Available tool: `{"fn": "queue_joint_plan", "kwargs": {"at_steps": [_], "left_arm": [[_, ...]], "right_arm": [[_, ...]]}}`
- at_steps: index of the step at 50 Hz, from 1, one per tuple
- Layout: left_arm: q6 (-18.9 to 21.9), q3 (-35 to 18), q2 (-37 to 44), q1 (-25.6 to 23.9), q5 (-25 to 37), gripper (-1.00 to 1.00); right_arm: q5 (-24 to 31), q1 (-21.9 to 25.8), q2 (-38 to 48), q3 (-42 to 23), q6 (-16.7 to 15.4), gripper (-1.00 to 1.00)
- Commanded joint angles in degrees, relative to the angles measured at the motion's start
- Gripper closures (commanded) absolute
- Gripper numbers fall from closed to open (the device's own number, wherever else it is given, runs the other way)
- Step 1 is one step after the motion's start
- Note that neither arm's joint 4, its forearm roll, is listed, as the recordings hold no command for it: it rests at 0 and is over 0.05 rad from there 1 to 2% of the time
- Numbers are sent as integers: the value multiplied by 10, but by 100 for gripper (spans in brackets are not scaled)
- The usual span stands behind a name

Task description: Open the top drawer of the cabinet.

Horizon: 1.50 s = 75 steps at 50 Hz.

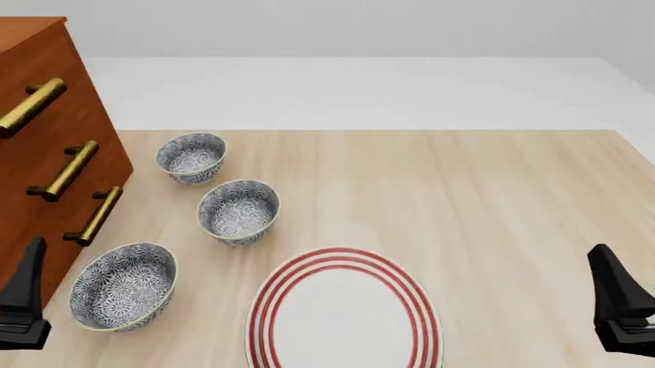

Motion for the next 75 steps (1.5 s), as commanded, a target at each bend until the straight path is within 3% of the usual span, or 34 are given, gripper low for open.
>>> {"fn": "queue_joint_plan", "kwargs": {"at_steps": [1, 12, 19, 23, 26, 30, 43, 53, 54, 63, 75], "left_arm": [[87, 9, 0, 4, -23, -100], [194, 12, 1, 7, -52, -100], [213, 12, 2, 13, -59, -100], [266, 12, 2, 9, -67, -100], [251, 12, 7, 13, -72, -100], [287, 12, 58, 7, -123, -100], [326, 12, 215, 5, -284, -100], [356, 12, 379, 7, -446, -100], [366, 12, 429, 9, -495, -100], [373, 12, 579, 28, -645, -100], [392, 12, 600, 45, -650, -100]], "right_arm": [[0, 0, 0, 0, 0, -100], [0, 0, 0, 0, 0, -100], [0, 0, 0, 0, 0, -100], [0, 0, 0, 0, 0, -100], [0, 0, 0, 0, 0, -100], [0, 0, 0, 0, 0, -100], [0, 0, 0, 0, 0, -100], [0, 0, 0, 0, 0, -100], [0, 0, 0, 0, 0, -100], [0, 0, 0, 0, 0, -100], [0, 0, 0, 0, 0, -100]]}}
